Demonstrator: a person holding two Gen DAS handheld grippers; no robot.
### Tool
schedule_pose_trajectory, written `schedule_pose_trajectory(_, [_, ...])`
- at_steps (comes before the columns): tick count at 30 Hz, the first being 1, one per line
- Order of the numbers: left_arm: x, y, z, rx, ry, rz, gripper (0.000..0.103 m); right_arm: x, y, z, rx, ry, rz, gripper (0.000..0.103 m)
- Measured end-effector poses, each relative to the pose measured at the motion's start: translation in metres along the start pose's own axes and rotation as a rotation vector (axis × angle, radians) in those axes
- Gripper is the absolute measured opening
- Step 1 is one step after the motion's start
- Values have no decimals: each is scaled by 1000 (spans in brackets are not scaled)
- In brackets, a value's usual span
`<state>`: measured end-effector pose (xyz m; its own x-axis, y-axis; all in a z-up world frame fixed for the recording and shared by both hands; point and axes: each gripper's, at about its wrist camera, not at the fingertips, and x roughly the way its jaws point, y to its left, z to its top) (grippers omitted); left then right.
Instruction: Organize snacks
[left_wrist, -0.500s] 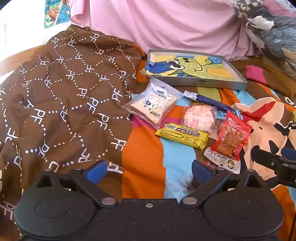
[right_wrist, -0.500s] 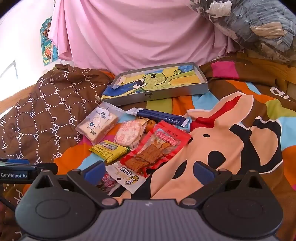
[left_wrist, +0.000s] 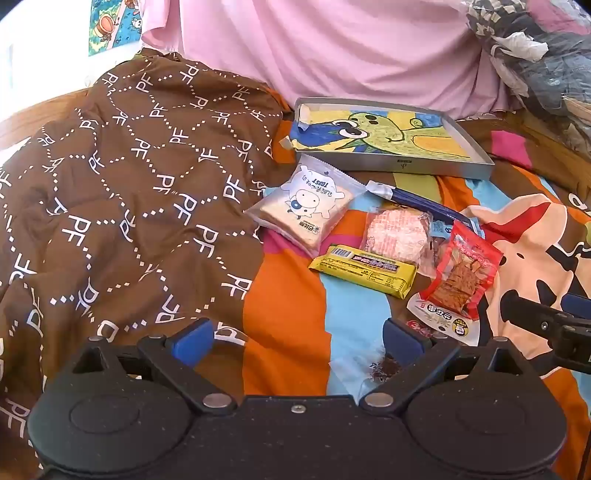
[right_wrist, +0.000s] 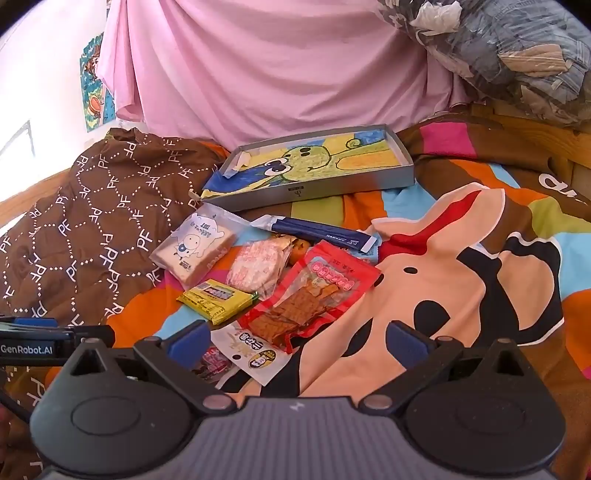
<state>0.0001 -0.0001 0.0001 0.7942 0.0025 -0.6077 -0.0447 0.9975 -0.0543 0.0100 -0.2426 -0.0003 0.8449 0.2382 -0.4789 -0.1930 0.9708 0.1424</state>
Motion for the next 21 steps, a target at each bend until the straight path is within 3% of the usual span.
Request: schedule_pose_trajectory(21, [0,0,-1,-4,-3,-8,98,1,-2,1,5,0,-14,103])
